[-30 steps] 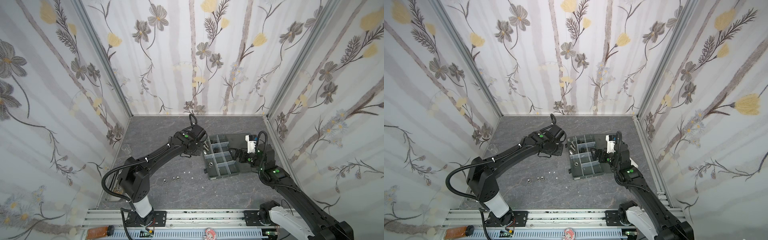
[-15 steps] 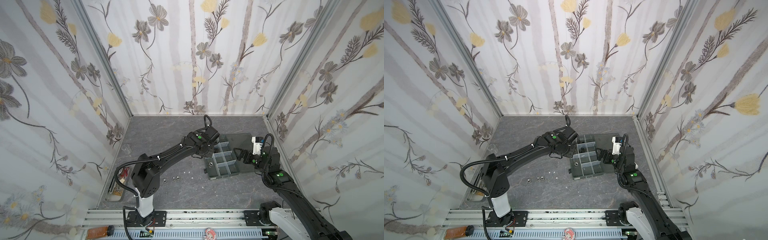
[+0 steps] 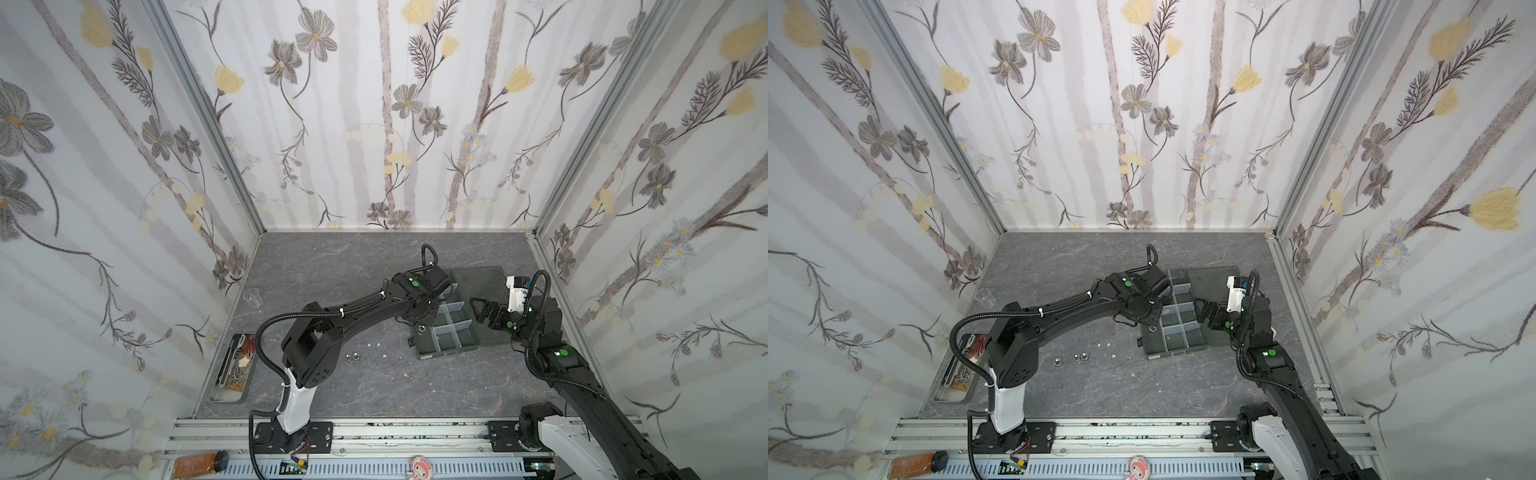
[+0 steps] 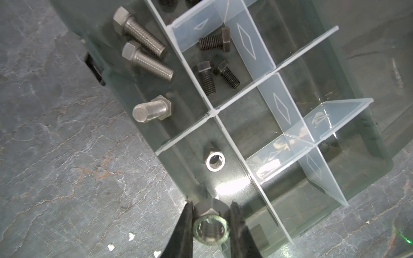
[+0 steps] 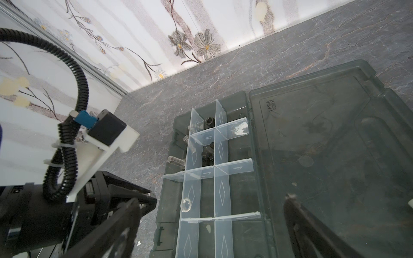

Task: Sort the screws and nuts into containers
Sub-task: Place the nut into the container.

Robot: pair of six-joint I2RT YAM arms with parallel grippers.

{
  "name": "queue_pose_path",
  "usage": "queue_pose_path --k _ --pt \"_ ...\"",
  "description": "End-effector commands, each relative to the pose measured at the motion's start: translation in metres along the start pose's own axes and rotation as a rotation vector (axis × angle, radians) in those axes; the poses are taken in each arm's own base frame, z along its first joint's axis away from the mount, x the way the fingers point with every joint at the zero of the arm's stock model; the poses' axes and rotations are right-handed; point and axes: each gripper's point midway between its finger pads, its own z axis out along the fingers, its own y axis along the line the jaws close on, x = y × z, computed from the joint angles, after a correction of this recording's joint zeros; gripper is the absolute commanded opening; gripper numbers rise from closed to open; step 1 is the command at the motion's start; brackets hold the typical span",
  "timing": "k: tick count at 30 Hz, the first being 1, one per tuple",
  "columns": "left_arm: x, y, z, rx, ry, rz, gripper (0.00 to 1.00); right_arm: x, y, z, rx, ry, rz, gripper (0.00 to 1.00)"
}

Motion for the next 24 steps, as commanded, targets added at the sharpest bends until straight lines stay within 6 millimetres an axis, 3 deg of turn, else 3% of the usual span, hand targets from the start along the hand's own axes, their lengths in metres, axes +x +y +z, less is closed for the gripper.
queue_pose_path --k 1,10,14,24 --pt "0.000 -0.005 0.008 0.024 0.000 -0.017 0.20 -0.003 0.002 -0.001 -0.010 -0.017 -0.003 1.00" --pt "0.008 -0.003 0.018 0.016 0.022 -0.010 0.33 -0.004 0.006 -0.001 -0.030 -0.010 -0.003 1.00" --pt "0.003 -0.002 0.014 0.009 -0.007 -0.009 0.58 -0.006 0.008 -0.001 -0.042 -0.015 -0.002 1.00" --pt "-0.031 0.003 -0.035 -0.009 -0.172 0.003 0.85 -0.006 0.020 -0.002 -0.099 -0.002 -0.001 0.99"
